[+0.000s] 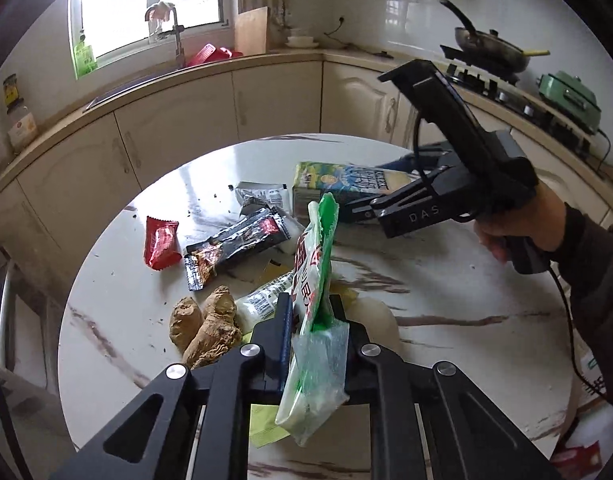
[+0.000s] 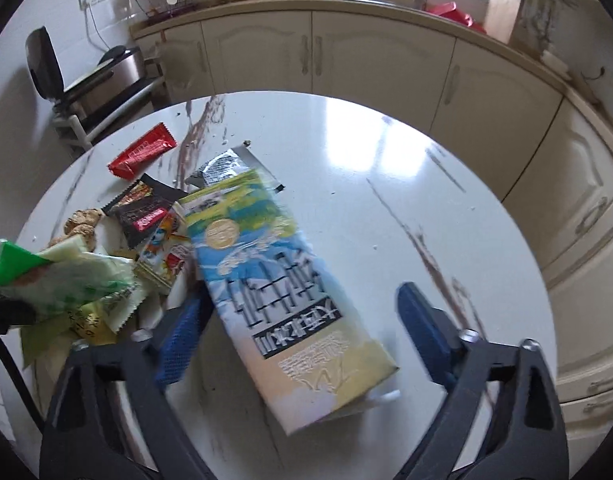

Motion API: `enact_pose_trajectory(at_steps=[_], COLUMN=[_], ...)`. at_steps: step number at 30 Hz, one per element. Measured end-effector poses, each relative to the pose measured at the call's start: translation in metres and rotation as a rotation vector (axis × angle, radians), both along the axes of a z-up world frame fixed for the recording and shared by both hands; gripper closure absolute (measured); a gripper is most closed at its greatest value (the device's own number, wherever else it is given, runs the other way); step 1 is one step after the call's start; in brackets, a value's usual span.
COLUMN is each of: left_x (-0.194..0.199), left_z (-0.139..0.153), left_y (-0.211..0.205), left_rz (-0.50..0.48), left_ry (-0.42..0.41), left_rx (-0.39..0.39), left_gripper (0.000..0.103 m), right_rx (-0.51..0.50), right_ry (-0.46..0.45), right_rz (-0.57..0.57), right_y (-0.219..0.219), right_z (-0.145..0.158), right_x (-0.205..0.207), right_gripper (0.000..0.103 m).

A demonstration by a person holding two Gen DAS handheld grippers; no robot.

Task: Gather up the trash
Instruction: 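Grasp the green snack bag with the left gripper while the right gripper grasps the milk carton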

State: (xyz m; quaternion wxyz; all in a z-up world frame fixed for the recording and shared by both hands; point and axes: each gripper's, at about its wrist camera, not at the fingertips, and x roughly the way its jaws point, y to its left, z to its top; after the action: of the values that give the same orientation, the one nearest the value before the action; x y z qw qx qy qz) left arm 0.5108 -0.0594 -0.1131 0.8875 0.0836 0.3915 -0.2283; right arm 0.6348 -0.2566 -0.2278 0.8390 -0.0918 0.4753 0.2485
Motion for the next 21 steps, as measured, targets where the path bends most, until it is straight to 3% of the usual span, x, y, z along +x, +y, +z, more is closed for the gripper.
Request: enact_pose_trajectory(at_steps=[2,6,13,21], left_x=[-0.005,-0.012,-0.05,-0.13], left_z=[0.004,0.012,0.036,0.056], left_y=[0.001,0.009,0.039,0.103], left_rz=[0.021,0.035,0.063,0.167], left_ry=[-0.028,-0.055,-0.134,-0.204], left_rx=[0.002,-0.065,-0.159,-0.21], left_gripper=[0.091,0.092,0.092,0.092], right_rx=[-0.02,-0.045,0.072,0.207], right_ry=[-0.001,-0.058,-0.159,-0.206], right_rz=[-0.013,-0.068,-0.159,-0.061], right_y=[0.001,-0.002,-0.01,0.051], right_z=[0.0,0.012,0.065,0.118], right_x=[-0.005,-0.026,-0.077,-0.156], right_gripper=[0.057,0.057,0.057,0.057])
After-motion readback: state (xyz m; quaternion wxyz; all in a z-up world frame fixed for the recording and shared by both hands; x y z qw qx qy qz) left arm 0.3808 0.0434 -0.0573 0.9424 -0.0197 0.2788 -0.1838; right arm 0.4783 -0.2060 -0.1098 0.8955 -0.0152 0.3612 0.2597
